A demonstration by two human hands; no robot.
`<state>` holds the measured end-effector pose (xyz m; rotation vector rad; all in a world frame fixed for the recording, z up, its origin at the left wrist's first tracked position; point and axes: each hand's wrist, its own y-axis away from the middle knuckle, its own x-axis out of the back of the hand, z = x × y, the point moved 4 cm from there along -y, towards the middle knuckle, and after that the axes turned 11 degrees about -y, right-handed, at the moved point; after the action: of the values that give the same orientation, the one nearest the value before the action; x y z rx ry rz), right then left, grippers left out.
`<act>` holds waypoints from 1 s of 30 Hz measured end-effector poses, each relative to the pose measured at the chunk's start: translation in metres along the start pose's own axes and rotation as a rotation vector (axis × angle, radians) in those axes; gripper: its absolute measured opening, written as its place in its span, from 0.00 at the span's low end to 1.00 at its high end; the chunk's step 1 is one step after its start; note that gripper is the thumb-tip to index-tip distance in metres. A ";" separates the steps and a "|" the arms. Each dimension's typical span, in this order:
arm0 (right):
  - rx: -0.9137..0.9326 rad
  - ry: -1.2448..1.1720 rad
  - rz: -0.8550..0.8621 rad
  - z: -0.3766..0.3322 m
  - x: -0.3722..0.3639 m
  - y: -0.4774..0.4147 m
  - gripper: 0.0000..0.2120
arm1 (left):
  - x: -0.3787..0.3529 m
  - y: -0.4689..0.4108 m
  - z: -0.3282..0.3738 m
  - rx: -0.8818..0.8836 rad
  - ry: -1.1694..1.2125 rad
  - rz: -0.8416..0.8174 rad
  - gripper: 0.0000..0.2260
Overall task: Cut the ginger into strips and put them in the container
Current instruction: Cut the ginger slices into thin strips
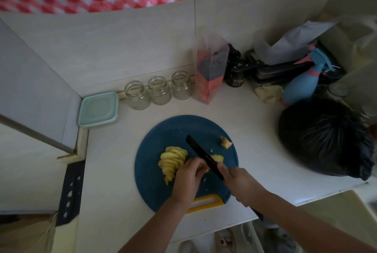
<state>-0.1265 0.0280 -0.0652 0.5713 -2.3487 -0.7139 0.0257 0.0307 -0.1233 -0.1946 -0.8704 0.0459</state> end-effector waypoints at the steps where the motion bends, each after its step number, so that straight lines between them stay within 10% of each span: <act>1: 0.011 0.016 0.008 0.000 -0.001 -0.001 0.21 | 0.000 0.000 0.000 -0.006 -0.004 0.003 0.08; 30: 0.056 0.136 -0.010 -0.004 -0.006 -0.005 0.28 | 0.004 -0.002 0.000 -0.108 -0.076 0.097 0.13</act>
<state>-0.1181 0.0264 -0.0677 0.6361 -2.2473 -0.5962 0.0281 0.0298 -0.1193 -0.3382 -0.9398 0.0978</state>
